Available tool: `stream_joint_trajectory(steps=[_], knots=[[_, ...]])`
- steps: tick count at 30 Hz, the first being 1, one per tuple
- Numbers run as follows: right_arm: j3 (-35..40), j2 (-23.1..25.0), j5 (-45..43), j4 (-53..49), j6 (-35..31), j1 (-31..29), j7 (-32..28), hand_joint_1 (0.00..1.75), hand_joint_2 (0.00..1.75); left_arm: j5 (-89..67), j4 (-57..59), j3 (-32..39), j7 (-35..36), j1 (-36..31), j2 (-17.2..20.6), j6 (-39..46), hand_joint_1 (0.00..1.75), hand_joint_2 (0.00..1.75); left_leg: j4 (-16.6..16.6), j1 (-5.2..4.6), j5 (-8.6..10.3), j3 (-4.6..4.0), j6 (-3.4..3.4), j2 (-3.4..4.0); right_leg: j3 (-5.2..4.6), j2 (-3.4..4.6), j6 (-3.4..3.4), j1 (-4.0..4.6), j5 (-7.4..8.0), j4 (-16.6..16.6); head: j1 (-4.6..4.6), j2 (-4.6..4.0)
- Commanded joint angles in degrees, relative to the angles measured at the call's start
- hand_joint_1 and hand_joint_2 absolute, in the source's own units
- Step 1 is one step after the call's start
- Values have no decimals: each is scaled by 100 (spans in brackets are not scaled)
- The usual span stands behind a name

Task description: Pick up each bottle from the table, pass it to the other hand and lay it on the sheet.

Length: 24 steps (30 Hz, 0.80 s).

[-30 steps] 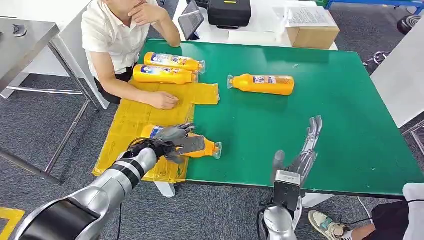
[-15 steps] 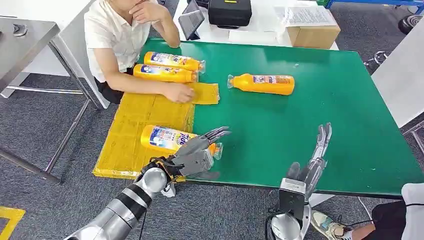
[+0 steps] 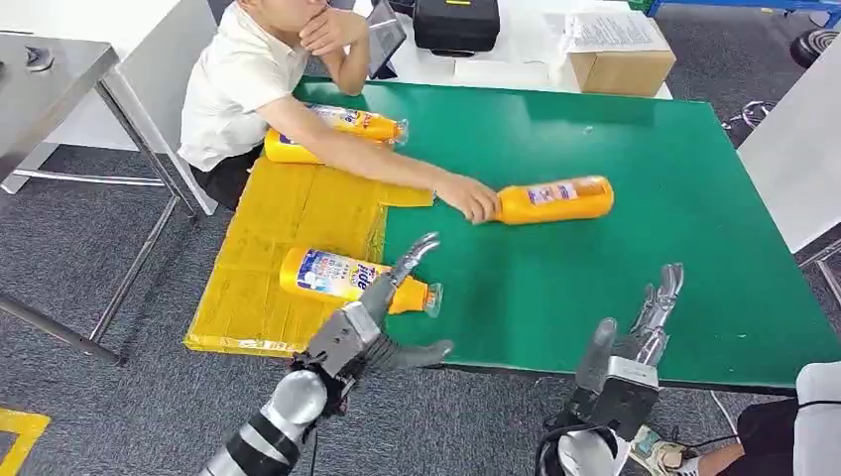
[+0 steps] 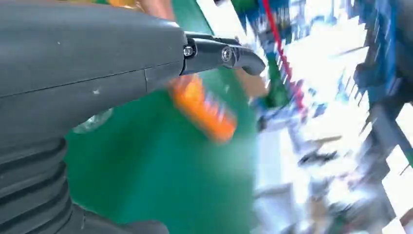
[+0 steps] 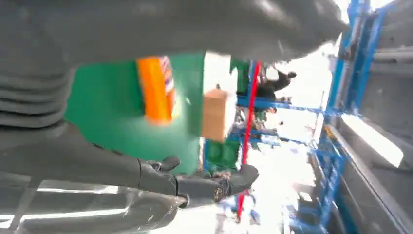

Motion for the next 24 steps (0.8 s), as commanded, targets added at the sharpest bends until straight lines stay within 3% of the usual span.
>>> stream_joint_trajectory(steps=[1, 4, 5, 6, 7, 9, 10, 12, 13, 14, 15, 22, 23, 24], knots=[[-855, 141, -1200, 203, 1599, 97, 6, 0, 175, 924, -472, 77, 230, 666, -47, 360, 0, 175, -7, 2, -5, 21, -9, -1, 18, 1, -10, 2, -6, -7, -2, 0], [-848, 173, -1364, 245, 1768, 92, 152, 0, 175, 1030, -444, 72, 262, 623, -44, 386, 0, 175, -4, 4, -4, 14, -10, -7, 12, -4, -10, 4, -6, -3, -4, 0], [-896, 194, -1415, 233, 1815, 125, 220, 0, 175, 1126, -437, 24, 317, 662, -39, 409, 0, 0, -6, 5, -7, 27, -13, -5, 24, -1, -14, 5, -9, -5, -2, 0], [-926, 212, -1375, 244, 1803, 150, 181, 0, 175, 1138, -406, -88, 345, 677, -14, 501, 0, 0, -5, 5, -8, 25, -12, 4, 20, 7, -12, 5, -7, -4, -4, 0], [-873, 140, -1298, 346, 1852, 174, 315, 0, 0, 1178, -371, -174, 307, 704, -18, 631, 0, 0, -7, 6, -5, 21, -10, 1, 18, 4, -11, 6, -5, -7, -2, 0], [-919, 169, -1481, 637, 1796, 189, 1082, 0, 0, 1143, -348, -301, 282, 718, -4, 961, 0, 0, -11, 7, -6, 30, -11, -4, 29, -2, -12, 6, -7, -13, -2, 0], [-850, 150, -1322, 884, 1431, 198, 1382, 0, 0, 1178, -335, -361, 290, 735, -5, 1032, 0, 0, -11, 5, -2, 24, -8, -9, 24, -7, -9, 4, -5, -12, -4, 0], [-487, -80, -402, 1228, 760, 156, 1095, 0, 0, 1232, -343, -424, 265, 741, -11, 1011, 0, 0, -13, 9, -8, 37, -11, -2, 36, 1, -12, 9, -7, -17, -4, 0], [-303, -203, 379, 1422, 118, 76, 897, 0, 175, 1335, -379, -399, 220, 756, -25, 981, 0, 175, -10, 9, -6, 28, -9, 3, 27, 4, -9, 9, -3, -16, -4, 0], [-50, -446, 1462, 1682, -566, -103, 729, 0, 175, 1533, -435, -391, 87, 737, -8, 735, 0, 175, -14, 9, -10, 42, -12, 2, 40, 4, -13, 9, -8, -18, -2, 0], [-91, -490, 1874, 1747, -563, -195, 728, 0, 175, 1600, -436, -371, 111, 725, -4, 691, 0, 175, -10, 8, -6, 25, -9, 6, 23, 9, -10, 8, -2, -14, -2, 0], [-114, -545, 1861, 1829, -558, -279, 732, 0, 175, 1616, -444, -358, 123, 717, 2, 678, 0, 175, -8, 5, 0, 16, -9, -9, 18, -7, -10, 5, -2, -9, -2, 0], [-78, -711, 2690, 1882, -566, -293, 951, 0, 175, 1840, -372, -337, 241, 703, -20, 547, 0, 175, -9, 7, -4, 29, -13, -10, 30, -6, -14, 8, -6, -11, -2, 0], [-217, -763, 2858, 1920, -566, -369, 971, 0, 175, 1904, -282, -352, 253, 670, -29, 491, 0, 175, -8, 5, -4, 23, -8, -8, 25, -3, -10, 5, -5, -10, -4, 0]])
